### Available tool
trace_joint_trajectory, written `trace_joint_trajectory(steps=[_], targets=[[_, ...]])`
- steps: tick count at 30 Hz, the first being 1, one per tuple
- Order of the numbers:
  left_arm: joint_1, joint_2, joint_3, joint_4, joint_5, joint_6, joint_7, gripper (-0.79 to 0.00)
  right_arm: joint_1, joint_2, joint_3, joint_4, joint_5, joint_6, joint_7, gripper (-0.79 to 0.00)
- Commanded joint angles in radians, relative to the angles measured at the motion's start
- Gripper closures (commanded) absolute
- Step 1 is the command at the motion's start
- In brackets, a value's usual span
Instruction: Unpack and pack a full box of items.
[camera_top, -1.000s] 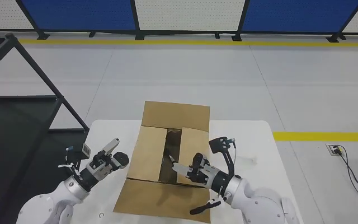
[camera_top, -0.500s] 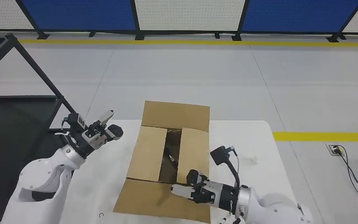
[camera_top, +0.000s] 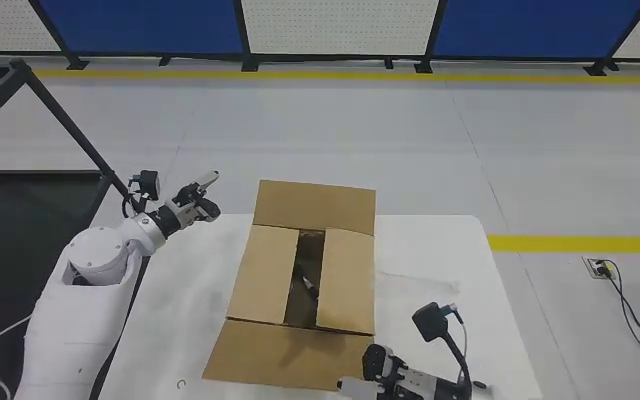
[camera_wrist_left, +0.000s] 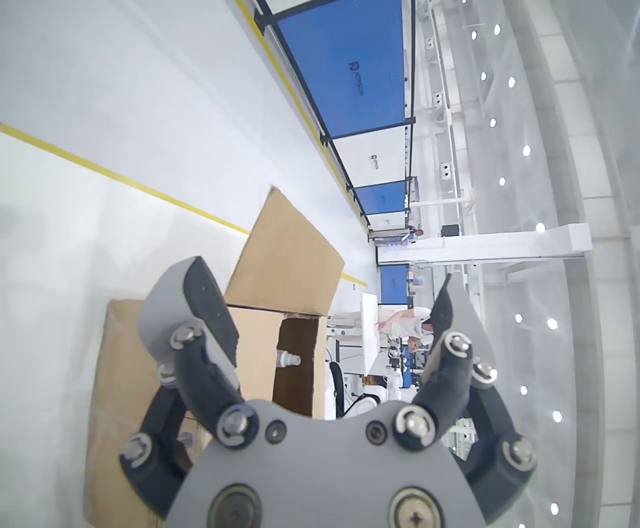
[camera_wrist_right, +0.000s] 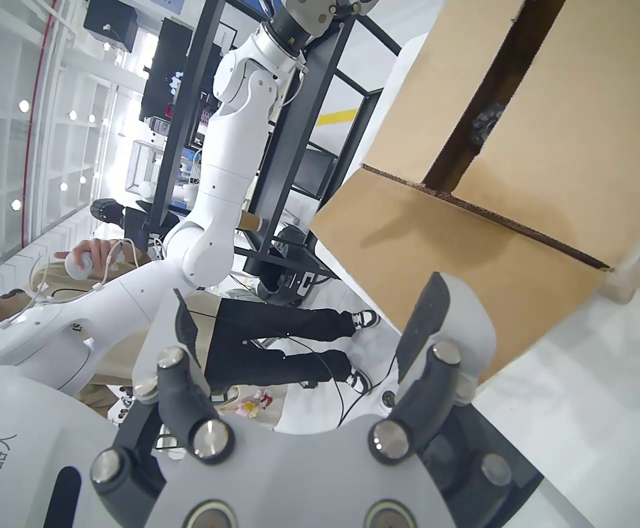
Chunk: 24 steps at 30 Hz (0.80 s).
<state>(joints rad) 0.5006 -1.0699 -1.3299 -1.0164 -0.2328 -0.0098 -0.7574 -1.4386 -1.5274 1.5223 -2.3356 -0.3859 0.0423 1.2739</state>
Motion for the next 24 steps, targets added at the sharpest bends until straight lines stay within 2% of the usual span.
trace_joint_trajectory(steps=[1, 13, 15, 17, 20, 24], targets=[[0.0, 0.0, 0.0, 0.0, 0.0, 0.0, 0.0, -0.785, 0.0, 0.0, 0.0, 0.0, 0.0, 0.0, 0.0, -0.785], [0.003, 0.0, 0.001, -0.002, 0.004, -0.001, 0.006, -0.785, -0.001, 0.0, 0.003, 0.006, 0.003, 0.006, -0.013, -0.785], [0.01, 0.0, 0.014, -0.012, 0.081, -0.016, 0.098, -0.785, 0.001, 0.001, 0.008, 0.031, 0.037, 0.027, -0.054, -0.785], [0.006, -0.005, 0.059, -0.015, 0.211, -0.056, 0.21, -0.785, 0.013, 0.004, 0.018, 0.054, 0.063, 0.055, -0.07, -0.785], [-0.039, -0.021, 0.111, 0.057, 0.222, -0.119, 0.209, -0.785, 0.03, 0.011, 0.027, 0.068, 0.096, 0.098, -0.061, -0.785], [-0.116, -0.049, 0.186, 0.197, 0.242, -0.308, 0.188, -0.785, 0.028, 0.022, 0.049, 0.073, 0.137, 0.13, -0.048, -0.785]])
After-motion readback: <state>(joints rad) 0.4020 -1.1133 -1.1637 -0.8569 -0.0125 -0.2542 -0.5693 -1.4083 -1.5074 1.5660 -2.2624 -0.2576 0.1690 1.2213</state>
